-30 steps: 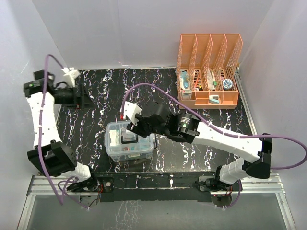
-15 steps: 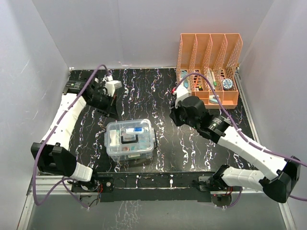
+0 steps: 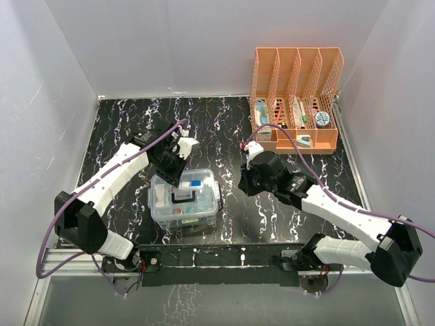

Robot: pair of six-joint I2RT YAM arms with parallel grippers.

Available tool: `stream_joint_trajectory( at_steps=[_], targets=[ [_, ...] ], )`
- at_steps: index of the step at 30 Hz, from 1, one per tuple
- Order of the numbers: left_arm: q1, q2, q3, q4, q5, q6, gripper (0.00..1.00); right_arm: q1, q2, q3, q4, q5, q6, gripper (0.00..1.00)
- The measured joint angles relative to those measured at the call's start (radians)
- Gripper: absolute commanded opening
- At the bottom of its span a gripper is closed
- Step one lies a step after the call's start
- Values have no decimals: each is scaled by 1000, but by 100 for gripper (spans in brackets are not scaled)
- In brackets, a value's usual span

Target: Organize the medicine kit

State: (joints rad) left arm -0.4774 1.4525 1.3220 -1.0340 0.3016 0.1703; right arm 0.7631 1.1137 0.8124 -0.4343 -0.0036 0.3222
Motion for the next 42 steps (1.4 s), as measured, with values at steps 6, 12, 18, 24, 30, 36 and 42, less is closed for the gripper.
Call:
stream_joint_trajectory(
  at_steps=[6,12,18,24,30,36,42],
  targets=[
    [-46,-15,-57,67,-94,-3,0,0,1,-3,29,-15,11,1],
    [-57,9,-47,124,-127,5,0,0,32,-3,58,-23,20,1],
    [-57,29,-8,143,-158,1,0,0,44,-3,62,-22,30,28],
    [-26,16,119,109,-216,-21,51,-24,26,31,43,-35,48,54],
    [180,-140,145,69,-116,-31,62,-69,28,74,51,-144,56,62],
    [402,-214,29,-59,10,-13,69,-78,71,74,75,-278,82,62],
    [437,-136,77,-140,42,6,66,-78,116,74,111,-366,103,62]
  ],
)
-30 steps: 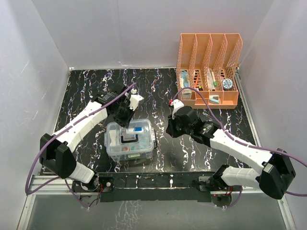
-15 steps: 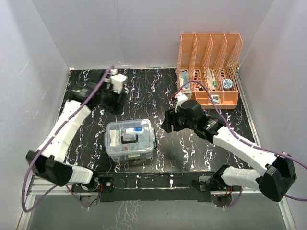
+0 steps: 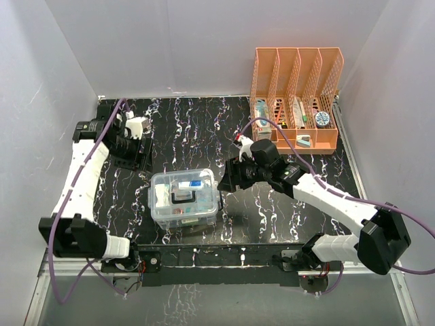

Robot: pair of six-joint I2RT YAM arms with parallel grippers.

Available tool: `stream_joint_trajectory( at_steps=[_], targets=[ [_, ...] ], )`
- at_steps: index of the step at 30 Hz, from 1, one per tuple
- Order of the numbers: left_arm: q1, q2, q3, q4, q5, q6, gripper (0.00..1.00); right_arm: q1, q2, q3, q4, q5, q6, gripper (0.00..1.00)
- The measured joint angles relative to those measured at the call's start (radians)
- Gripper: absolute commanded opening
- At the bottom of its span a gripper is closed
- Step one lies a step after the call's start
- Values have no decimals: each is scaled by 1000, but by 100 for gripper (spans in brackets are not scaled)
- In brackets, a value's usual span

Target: Organize the medicine kit

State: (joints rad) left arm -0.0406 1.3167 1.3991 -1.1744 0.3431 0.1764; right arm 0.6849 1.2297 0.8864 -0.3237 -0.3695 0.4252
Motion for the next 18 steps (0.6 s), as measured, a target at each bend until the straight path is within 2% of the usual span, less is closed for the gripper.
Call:
stream_joint_trajectory(
  at_steps=[4,10,18],
  targets=[
    [22,137,82,-39,13,35,63,0,45,0,14,-30,7,61],
    [35,309,86,-69,37,76,60,-5,99,0,29,-58,13,60],
    [35,340,86,-100,106,117,54,-11,138,23,51,-100,22,57]
  ],
)
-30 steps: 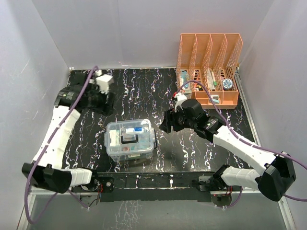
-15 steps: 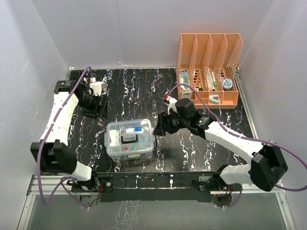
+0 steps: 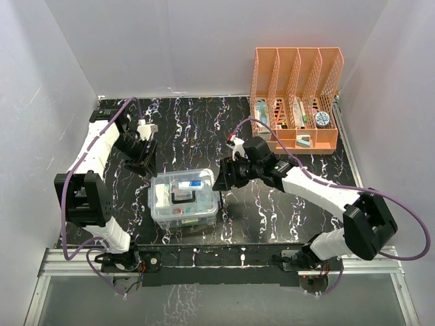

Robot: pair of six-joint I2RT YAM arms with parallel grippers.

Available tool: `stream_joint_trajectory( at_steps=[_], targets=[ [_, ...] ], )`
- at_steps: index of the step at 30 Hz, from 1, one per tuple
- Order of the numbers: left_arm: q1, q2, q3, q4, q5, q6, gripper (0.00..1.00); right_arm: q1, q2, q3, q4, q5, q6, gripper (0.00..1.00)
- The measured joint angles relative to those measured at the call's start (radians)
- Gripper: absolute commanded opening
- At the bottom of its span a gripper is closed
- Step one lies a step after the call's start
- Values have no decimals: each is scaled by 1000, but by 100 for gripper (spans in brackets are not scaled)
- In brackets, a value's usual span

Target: Organize the medicine kit

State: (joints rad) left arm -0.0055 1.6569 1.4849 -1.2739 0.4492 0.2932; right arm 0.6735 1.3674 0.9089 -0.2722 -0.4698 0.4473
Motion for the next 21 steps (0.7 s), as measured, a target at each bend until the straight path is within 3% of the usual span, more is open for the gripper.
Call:
stream_joint_trajectory(
  at_steps=[9,15,21],
  targets=[
    [0,54,0,-32,45,47,48,0,94,51,16,-60,-2,51],
    [0,74,0,-47,67,80,16,-1,105,63,14,-90,0,24],
    [13,89,21,-66,67,105,0,-23,115,93,-2,-108,-9,15]
  ],
)
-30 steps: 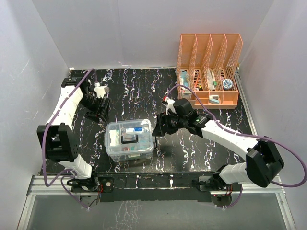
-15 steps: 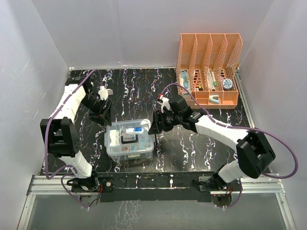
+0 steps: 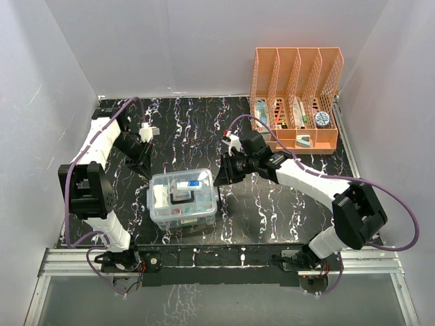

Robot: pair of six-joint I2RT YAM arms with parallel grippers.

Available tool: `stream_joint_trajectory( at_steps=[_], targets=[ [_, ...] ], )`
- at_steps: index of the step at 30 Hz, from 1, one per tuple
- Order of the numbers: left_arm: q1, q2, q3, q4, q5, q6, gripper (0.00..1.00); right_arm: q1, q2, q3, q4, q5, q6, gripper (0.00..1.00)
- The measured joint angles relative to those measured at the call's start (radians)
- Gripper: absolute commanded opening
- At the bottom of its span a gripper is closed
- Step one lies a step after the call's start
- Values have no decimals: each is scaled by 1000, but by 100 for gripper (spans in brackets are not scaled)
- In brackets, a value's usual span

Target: Organize the medicine kit

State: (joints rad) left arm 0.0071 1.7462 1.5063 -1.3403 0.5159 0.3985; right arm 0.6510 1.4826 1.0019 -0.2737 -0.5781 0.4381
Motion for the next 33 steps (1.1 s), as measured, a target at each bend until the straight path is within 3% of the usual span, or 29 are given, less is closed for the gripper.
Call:
stream_joint_trajectory(
  at_steps=[11,16,19,26,29,33],
  targets=[
    [-2,26,26,-21,0,14,0,-2,14,10,-17,3,-22,10],
    [-3,43,40,-28,0,13,1,-9,31,29,-40,-5,-27,13],
    [-4,70,64,-37,-1,9,10,-12,36,41,-48,-8,-32,17],
    [-38,155,267,23,11,-25,47,-40,18,119,-81,85,-83,39],
    [-39,163,411,26,11,-38,50,-69,-26,174,-136,137,-124,43],
    [-30,163,544,16,9,-44,51,-90,-86,267,-220,168,-193,34]
  ],
)
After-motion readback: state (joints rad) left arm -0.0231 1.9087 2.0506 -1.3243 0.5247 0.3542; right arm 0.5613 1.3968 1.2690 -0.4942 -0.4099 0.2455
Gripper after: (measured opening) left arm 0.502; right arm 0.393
